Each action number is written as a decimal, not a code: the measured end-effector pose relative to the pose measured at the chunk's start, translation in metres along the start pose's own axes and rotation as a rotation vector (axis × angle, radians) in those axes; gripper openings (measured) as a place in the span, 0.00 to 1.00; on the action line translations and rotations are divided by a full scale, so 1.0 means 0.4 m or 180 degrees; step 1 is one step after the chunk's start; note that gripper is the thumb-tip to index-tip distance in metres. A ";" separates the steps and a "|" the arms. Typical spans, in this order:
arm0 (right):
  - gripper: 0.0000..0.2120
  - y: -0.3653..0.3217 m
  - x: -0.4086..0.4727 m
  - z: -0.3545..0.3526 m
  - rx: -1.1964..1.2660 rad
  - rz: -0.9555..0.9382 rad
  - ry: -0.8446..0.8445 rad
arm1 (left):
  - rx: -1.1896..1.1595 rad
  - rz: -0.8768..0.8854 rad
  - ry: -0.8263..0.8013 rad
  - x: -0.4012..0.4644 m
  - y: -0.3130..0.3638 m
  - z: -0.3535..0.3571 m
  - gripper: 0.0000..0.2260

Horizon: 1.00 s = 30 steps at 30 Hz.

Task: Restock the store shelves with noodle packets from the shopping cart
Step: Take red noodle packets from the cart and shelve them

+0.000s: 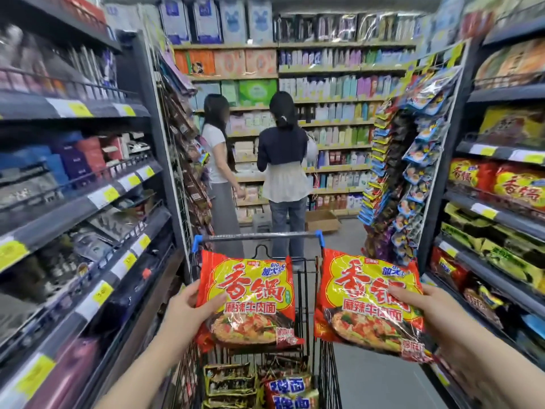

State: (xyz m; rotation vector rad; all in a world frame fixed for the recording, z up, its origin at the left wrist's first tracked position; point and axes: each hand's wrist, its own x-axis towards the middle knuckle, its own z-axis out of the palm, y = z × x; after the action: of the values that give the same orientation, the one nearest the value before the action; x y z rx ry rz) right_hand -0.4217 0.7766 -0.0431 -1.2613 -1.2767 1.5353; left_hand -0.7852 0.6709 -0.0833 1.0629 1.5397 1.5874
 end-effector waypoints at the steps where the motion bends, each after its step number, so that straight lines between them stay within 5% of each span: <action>1: 0.17 -0.014 -0.012 -0.008 0.0006 -0.0013 0.0012 | -0.0082 0.0017 -0.0037 -0.002 0.019 0.000 0.19; 7: 0.08 -0.082 -0.088 -0.052 0.0058 -0.0196 0.0188 | -0.0259 0.0233 -0.0252 -0.005 0.110 0.028 0.28; 15: 0.25 -0.106 -0.222 -0.117 0.0133 -0.0213 0.0645 | -0.0295 0.0421 -0.0984 0.039 0.162 0.164 0.37; 22: 0.11 -0.051 -0.421 -0.212 0.0301 -0.0406 0.1600 | -0.0435 0.0414 -0.1858 0.047 0.161 0.380 0.29; 27: 0.27 0.014 -0.612 -0.313 0.0449 -0.0226 0.2380 | -0.0485 0.0375 -0.2563 -0.029 0.157 0.586 0.16; 30: 0.28 0.054 -0.756 -0.364 0.0515 -0.0229 0.2861 | -0.0581 0.0318 -0.3040 -0.109 0.154 0.717 0.15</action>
State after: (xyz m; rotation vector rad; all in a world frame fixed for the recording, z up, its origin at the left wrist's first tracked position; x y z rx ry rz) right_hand -0.2116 0.5174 -0.0012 -1.5120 -0.5841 0.8077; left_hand -0.5049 0.7548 -0.0353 1.4947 0.6884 0.9807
